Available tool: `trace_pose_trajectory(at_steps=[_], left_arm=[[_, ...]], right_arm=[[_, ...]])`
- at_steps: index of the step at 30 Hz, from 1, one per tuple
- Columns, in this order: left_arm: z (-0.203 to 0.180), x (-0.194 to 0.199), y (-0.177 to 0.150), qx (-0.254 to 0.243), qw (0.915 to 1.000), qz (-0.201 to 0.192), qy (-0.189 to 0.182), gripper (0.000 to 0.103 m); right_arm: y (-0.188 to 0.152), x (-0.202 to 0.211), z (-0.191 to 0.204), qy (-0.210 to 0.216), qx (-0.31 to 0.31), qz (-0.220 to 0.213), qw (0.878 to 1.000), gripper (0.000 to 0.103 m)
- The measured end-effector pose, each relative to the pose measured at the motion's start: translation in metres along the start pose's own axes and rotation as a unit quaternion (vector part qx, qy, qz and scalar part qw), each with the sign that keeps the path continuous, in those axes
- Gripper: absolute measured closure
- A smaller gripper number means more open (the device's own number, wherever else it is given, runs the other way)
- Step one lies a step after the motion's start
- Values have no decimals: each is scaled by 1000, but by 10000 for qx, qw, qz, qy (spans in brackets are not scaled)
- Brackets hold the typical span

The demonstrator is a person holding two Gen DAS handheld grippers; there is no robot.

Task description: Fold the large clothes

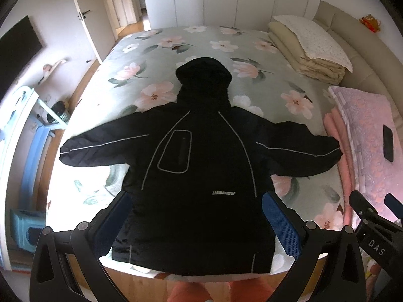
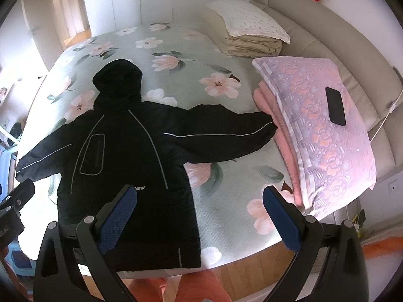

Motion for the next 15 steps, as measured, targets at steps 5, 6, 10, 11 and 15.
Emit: trace_pose_trajectory(at_steps=[5,6,10,11,15], left_arm=[[-19,-10,7,84,9999,99,-37,0],[-23,-12,8,87,9999,113,-20,0],[-35,-20,13,3,9998,134,130,0],[-39,-22,14,-20,9997,131,186,0],[-45,-29,17,-13,9992,170,349,0]], right_arm=[[11,-16,-16,54,33,51,10000,2],[13,-19,-18,70,36,67,9999,2],[19,-31,-26,126,21,144,9998,2],[20,-35,-28,145,25,187,9997,2],[23,-52,-38,183,-7,342,9992,2]])
Point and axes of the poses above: each gripper's, at about its wrist camera, not at the fingertips, and x roughly against the way its jaws point, z to its left, y to its top, the point moved 2 cm from there along -x, roughly the way its jaws point, and after that the axes turned 3 degrees about x, right-handed, at the moved point
